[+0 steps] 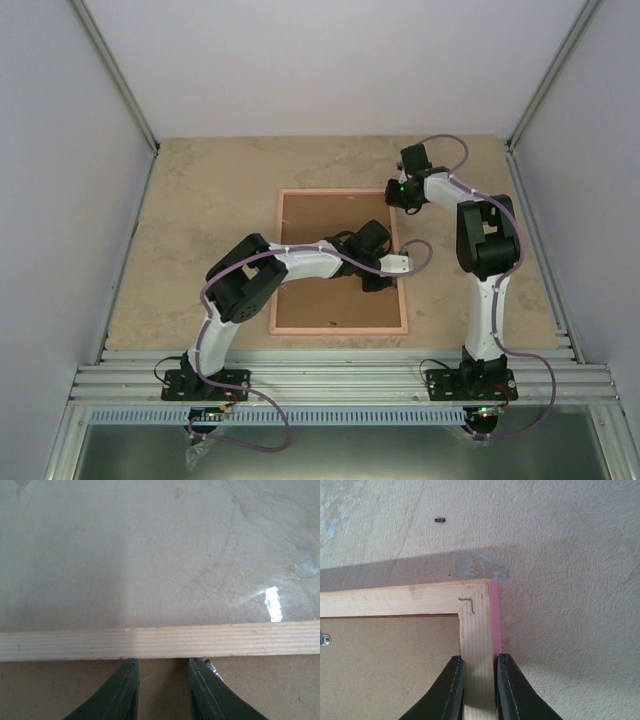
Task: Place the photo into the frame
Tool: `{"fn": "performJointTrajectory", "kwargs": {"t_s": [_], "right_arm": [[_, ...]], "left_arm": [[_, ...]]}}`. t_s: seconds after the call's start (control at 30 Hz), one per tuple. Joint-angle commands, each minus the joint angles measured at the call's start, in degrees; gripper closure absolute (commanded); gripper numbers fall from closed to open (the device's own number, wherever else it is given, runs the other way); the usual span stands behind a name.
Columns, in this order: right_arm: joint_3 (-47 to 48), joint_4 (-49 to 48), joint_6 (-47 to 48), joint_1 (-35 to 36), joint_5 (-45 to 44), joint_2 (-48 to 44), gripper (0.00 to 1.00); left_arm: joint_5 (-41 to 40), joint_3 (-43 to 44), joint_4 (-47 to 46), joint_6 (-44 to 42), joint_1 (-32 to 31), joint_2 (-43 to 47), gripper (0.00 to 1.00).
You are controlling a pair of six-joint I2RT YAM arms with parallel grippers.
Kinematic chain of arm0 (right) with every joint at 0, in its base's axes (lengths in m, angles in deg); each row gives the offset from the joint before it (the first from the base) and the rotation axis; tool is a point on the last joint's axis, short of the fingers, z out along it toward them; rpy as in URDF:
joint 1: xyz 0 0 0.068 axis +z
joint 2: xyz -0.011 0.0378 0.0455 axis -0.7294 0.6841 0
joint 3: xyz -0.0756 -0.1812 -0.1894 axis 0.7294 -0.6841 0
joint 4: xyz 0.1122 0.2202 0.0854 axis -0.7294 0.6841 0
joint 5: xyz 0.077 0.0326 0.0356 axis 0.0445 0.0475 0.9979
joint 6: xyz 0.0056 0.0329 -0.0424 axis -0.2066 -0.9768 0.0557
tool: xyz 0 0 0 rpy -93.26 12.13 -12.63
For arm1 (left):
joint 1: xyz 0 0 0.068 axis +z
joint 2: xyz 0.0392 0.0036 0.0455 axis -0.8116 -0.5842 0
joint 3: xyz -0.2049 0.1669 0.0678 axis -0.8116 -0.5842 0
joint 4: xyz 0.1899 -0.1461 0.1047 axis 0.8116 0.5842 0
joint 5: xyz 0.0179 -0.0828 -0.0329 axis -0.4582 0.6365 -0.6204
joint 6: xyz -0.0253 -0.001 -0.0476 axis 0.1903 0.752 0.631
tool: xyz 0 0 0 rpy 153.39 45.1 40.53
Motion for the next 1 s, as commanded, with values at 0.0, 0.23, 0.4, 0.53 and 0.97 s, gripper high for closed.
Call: {"fn": "performJointTrajectory", "kwargs": {"t_s": [0.0, 0.23, 0.4, 0.53, 0.97], "right_arm": [[-3.87, 6.92, -4.13, -0.44, -0.63, 2.91, 1.00], [-4.29, 6.40, -3.92, -0.44, -0.63, 2.27, 1.00], [-4.56, 6.25, -3.72, -0.44, -0.65, 2.12, 1.00], [-4.82, 6.12, -3.61, -0.44, -0.55, 1.95, 1.00], [-7.83, 6.32, 6.48, -3.73, 0.48, -3.16, 1.00]], "left_arm": [[3.55, 0.77, 6.08, -4.46, -2.31, -4.26, 0.70], [7.20, -3.11, 3.86, -4.32, 0.27, 1.66, 0.68], [6.42, -7.27, -1.02, -1.74, 0.98, 6.34, 0.68], [7.89, -9.24, -2.10, -1.83, 1.18, 7.76, 0.68], [10.26, -9.62, -2.05, 9.72, 8.05, 14.73, 0.56]]}}
